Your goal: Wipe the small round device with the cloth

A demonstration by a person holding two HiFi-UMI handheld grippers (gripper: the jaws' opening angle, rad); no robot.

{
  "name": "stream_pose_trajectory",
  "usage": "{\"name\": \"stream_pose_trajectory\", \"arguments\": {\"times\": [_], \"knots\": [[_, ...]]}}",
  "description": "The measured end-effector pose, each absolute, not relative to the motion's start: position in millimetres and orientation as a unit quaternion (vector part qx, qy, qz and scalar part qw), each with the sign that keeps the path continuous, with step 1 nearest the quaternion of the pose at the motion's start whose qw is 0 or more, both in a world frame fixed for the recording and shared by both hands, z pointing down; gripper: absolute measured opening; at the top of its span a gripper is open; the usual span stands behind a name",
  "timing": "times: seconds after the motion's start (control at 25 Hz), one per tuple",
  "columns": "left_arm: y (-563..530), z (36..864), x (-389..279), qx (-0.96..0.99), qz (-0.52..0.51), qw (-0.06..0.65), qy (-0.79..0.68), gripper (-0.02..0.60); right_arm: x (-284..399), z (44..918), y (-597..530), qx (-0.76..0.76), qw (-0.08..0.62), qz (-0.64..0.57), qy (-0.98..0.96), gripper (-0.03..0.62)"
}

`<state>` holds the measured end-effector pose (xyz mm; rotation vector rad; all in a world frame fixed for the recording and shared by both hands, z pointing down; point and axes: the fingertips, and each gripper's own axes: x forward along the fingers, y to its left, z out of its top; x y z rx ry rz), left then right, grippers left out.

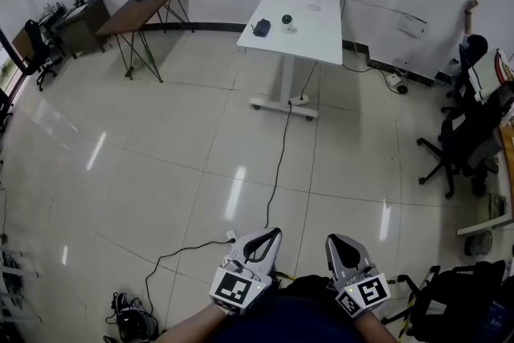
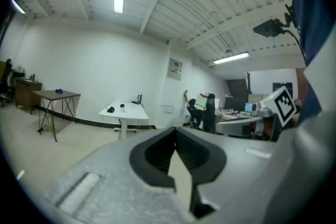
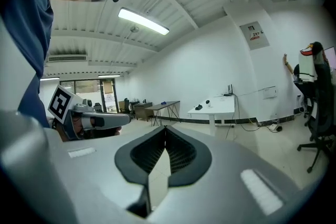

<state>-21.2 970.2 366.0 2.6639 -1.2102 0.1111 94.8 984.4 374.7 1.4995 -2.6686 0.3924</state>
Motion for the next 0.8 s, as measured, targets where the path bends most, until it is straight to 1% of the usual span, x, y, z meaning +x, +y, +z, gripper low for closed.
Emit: {"name": "stream_pose_trajectory", "arguments": {"times": [0.2,0.36,0.68,0.8], "knots": [[924,371,-33,0.898,0.035,0.12,-0.423,0.002,79,382,934,0.469,0.034,0.137,-0.872,0.011],[883,376,-40,0.889,0.052,0.112,-0.441,0.002,71,395,888,0.449,0.034,0.144,-0.881,0.011],[764,375,-32,0.87,0.052,0.111,-0.478,0.002,84,390,753,0.425,0.018,0.134,-0.895,0.011],[716,371,-23,0.863,0.039,0.12,-0.489,0.002,86,385,706,0.4,0.022,0.13,-0.907,0.011]]}}
